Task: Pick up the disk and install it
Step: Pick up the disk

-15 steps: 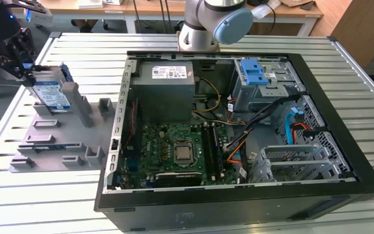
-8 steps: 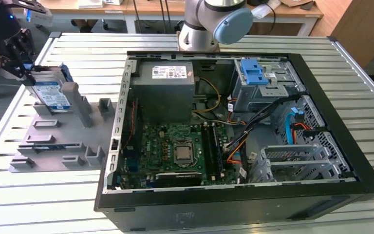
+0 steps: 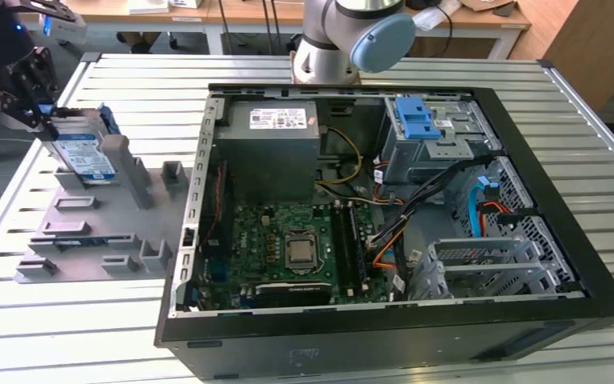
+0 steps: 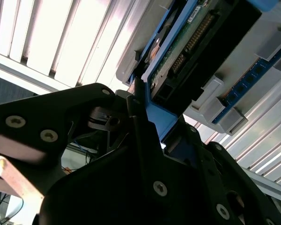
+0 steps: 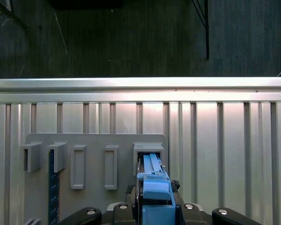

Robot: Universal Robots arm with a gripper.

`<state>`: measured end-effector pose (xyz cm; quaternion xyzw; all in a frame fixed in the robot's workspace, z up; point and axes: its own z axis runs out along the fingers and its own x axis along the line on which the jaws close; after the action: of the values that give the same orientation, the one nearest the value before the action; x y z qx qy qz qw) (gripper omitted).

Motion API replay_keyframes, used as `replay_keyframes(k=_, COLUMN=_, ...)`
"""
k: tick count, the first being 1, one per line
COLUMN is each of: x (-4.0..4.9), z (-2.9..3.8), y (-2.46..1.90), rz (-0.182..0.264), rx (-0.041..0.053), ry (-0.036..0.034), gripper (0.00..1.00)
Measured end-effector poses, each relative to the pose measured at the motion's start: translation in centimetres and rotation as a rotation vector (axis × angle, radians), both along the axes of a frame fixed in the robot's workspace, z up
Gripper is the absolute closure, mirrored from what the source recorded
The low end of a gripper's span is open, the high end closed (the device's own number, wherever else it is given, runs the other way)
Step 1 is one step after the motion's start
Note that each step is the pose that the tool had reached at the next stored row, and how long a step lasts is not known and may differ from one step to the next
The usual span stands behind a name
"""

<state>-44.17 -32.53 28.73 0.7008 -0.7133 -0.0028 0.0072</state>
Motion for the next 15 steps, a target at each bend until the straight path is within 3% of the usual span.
replay_keyframes(k=15, x=0.0, z=0.54, y=0.0, rz=0.0, rx=-0.0002, ry=0.0005, gripper=0.64)
